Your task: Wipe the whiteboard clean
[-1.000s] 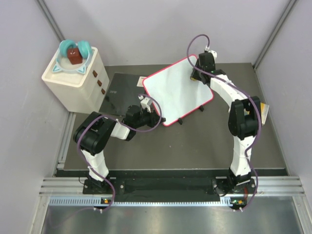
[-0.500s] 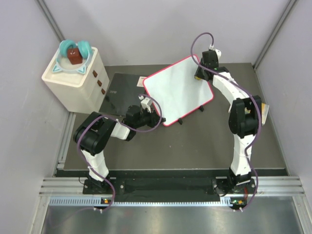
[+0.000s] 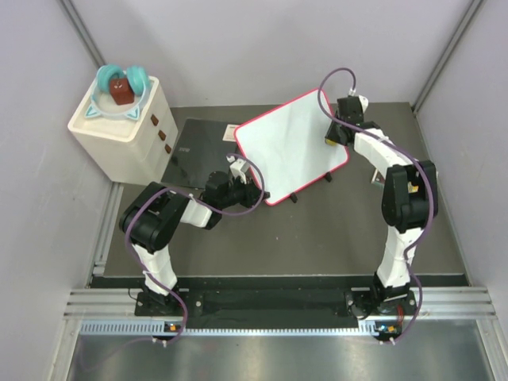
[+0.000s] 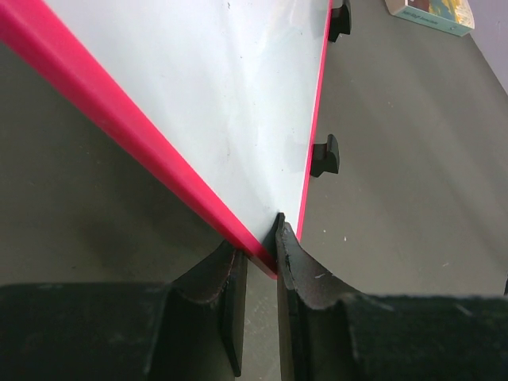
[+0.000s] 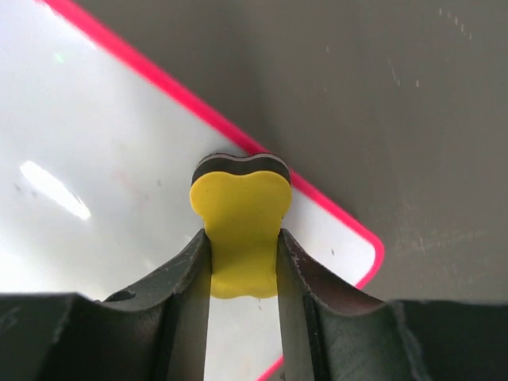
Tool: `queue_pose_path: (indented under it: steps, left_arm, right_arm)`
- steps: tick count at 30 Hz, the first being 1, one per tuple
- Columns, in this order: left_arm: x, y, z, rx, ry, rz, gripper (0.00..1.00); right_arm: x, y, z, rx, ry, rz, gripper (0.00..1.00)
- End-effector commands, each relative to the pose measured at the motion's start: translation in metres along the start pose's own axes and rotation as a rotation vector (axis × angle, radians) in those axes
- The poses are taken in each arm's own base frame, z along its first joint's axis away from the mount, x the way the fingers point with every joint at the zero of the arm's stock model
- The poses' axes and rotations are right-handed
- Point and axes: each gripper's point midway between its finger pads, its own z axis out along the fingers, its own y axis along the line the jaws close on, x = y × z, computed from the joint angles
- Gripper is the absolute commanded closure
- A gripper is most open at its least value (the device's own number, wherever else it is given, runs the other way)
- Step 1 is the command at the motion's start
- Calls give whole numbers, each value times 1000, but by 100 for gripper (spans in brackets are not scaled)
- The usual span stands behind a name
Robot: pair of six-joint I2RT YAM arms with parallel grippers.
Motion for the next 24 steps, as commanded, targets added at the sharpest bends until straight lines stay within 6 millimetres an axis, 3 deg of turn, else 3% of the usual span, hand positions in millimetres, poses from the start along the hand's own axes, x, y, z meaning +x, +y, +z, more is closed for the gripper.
queue_pose_path:
  steps: [1,2,3,5,6,7,8,9,11,18,24]
  left_arm:
    - [27,23,-2,-98,91,100,100]
    - [27,24,-2,-101,91,99,100]
    - [27,24,-2,-103,91,100,100]
    - [27,24,-2,-104,89,99,100]
    - [27,24,-3,-105,88,99,100]
    - [27,24,-2,-104,89,99,100]
    - [26,24,-2,-104,88,99,100]
    - [27,24,-3,-105,88,99,100]
    - [27,25,-2,-107,88,99,100]
    - [27,25,-3,-113,86,96,100]
    - [23,29,-6,-146,68,84,100]
  right_arm:
    - [-11,11,-42,-90,-56,4,100]
    - [-18,13,-56,-113,-79,11,100]
    - [-5,6,-60,-107,-61,9,100]
    - [-7,7,-80,-147,-85,21,100]
    - [11,-1,-80,-135,-54,19,100]
    - [16,-4,-84,-138,-50,22,100]
    - [13,-2,-97,-168,-68,29,100]
    - [32,-10,-97,-163,-35,27,100]
    - [46,-11,-106,-188,-9,25,100]
    - [132,-27,-124,-178,137,-41,100]
    - [185,-46,-126,-169,246,-44,100]
